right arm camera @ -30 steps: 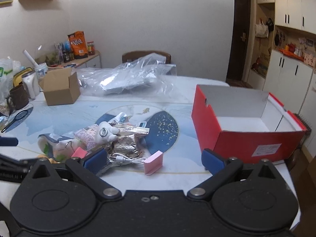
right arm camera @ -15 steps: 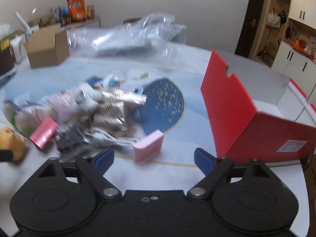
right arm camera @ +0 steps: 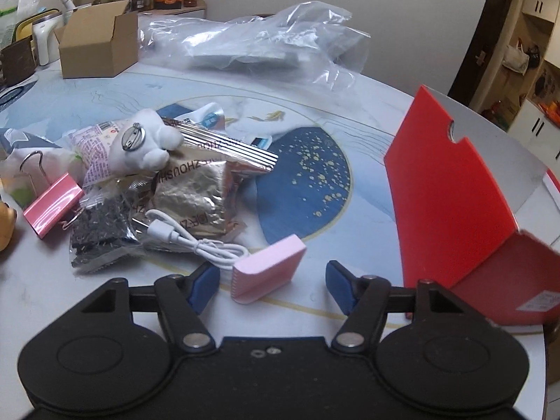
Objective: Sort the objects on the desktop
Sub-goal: 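Grasp the yellow chick toy with the left tool while the right tool grasps the pink sticky-note pad, then carry the chick toy and pink pad into the red shoebox with both tools, then open the left tool to drop the chick toy while the right tool releases the pad, then move both tools back over the cluttered table, then grasp the paper-towel pack with the left tool while the right tool grasps the white cable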
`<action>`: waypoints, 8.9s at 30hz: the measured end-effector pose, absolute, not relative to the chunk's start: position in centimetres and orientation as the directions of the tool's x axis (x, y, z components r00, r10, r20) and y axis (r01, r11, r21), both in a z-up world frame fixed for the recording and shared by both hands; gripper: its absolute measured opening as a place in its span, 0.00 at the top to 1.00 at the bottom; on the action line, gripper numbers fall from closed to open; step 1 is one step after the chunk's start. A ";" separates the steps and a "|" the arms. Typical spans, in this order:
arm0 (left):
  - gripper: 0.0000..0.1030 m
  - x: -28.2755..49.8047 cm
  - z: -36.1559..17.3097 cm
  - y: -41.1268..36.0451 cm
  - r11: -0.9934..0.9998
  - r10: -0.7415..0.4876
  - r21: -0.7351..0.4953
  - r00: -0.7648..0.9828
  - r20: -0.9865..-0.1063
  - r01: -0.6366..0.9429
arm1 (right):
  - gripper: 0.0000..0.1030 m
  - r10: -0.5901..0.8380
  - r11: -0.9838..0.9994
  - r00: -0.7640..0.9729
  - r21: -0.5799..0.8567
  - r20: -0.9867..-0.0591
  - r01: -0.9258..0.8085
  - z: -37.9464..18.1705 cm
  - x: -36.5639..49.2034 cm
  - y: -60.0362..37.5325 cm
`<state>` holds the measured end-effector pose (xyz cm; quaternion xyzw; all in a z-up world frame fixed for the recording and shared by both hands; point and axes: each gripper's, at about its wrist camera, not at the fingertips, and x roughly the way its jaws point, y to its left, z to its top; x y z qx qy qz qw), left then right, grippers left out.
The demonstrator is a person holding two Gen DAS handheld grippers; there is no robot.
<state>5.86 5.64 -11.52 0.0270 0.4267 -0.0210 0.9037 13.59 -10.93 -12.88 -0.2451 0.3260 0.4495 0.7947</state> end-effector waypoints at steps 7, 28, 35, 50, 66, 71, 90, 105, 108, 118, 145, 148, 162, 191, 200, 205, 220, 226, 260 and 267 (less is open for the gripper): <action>0.08 6.2 -11.5 5.2 0.994 -0.046 0.025 0.625 -0.779 0.103 | 0.52 0.560 0.461 0.357 -0.077 -0.748 -0.884 -12.7 13.6 -10.6; 0.30 5.7 -10.3 5.9 0.989 -0.096 -0.005 0.611 -0.786 0.148 | 0.63 0.552 0.509 0.368 -0.048 -0.748 -0.859 -10.7 12.5 -12.1; 0.30 5.2 -7.7 6.3 0.985 -0.124 -0.015 0.646 -0.753 0.171 | 0.63 0.573 0.544 0.389 -0.020 -0.721 -0.839 -7.7 12.4 -13.4; 0.30 6.6 -1.8 5.2 0.980 -0.159 -0.016 0.731 -0.663 0.198 | 0.63 0.588 0.586 0.422 0.004 -0.690 -0.810 -0.4 13.9 -16.1; 0.30 12.4 0.6 -4.2 0.977 -0.150 0.016 0.744 -0.651 0.211 | 0.63 0.648 0.535 0.393 0.023 -0.652 -0.845 1.8 21.8 -20.4; 0.30 15.0 0.8 -7.6 0.977 -0.149 0.020 0.744 -0.651 0.213 | 0.63 0.661 0.515 0.377 0.026 -0.649 -0.857 1.6 25.1 -21.7; 0.30 25.9 0.2 -20.6 0.915 -0.218 0.111 0.705 -0.674 0.389 | 0.63 0.634 0.512 0.342 0.045 -0.694 -0.858 -2.4 35.4 -24.4; 0.29 33.3 -4.4 -26.9 0.827 -0.218 0.167 0.580 -0.785 0.538 | 0.63 0.520 0.460 0.266 0.003 -0.811 -0.888 -7.0 40.8 -23.5; 0.29 34.5 -5.4 -27.5 0.821 -0.198 0.173 0.556 -0.807 0.544 | 0.63 0.491 0.441 0.251 -0.010 -0.834 -0.898 -7.9 41.3 -22.6; 0.29 38.5 -8.5 -27.9 0.832 -0.162 0.109 0.426 -0.890 0.545 | 0.63 0.405 0.396 0.183 -0.009 -0.896 -0.918 -10.7 42.8 -20.1; 0.27 40.3 -10.8 -29.0 0.809 -0.078 0.078 0.238 -0.968 0.583 | 0.41 0.305 0.325 0.085 0.020 -0.949 -0.946 -11.9 43.2 -19.3; 0.20 40.1 -10.5 -29.0 0.812 -0.094 0.075 0.256 -0.962 0.579 | 0.37 0.339 0.318 0.080 0.034 -0.937 -0.948 -10.9 43.0 -19.9; 0.18 39.0 -6.6 -27.3 0.848 -0.198 0.015 0.343 -0.918 0.531 | 0.29 0.440 0.331 0.080 0.079 -0.895 -0.940 -7.6 42.5 -22.6; 0.16 22.9 0.5 -17.0 0.948 -0.247 -0.051 0.624 -0.742 0.315 | 0.10 0.714 0.264 0.095 0.141 -0.694 -0.954 0.4 30.9 -23.6; 0.01 17.9 -0.2 -10.5 0.964 -0.217 -0.057 0.648 -0.730 0.260 | 0.09 0.705 0.297 0.110 0.151 -0.701 -0.943 -0.5 26.1 -21.4; 0.00 15.1 -1.0 -6.2 0.973 -0.189 -0.053 0.650 -0.736 0.223 | 0.09 0.683 0.303 0.114 0.138 -0.722 -0.943 -1.5 23.0 -19.7; 0.00 10.5 -3.2 3.2 0.986 -0.136 -0.039 0.639 -0.757 0.164 | 0.09 0.633 0.343 0.122 0.136 -0.764 -0.930 -4.5 15.7 -15.2; 0.00 10.1 -4.3 5.6 0.988 -0.127 -0.043 0.627 -0.769 0.147 | 0.09 0.591 0.336 0.143 0.081 -0.794 -0.938 -6.8 13.3 -13.4; 0.01 13.2 -9.8 8.5 0.990 -0.063 0.022 0.566 -0.822 0.141 | 0.23 0.547 0.270 0.074 0.092 -0.834 -0.958 -12.5 12.4 -8.7; 0.06 13.3 -9.9 8.9 0.992 -0.071 0.001 0.562 -0.824 0.127 | 0.42 0.550 0.232 0.058 0.086 -0.833 -0.969 -12.1 11.8 -8.3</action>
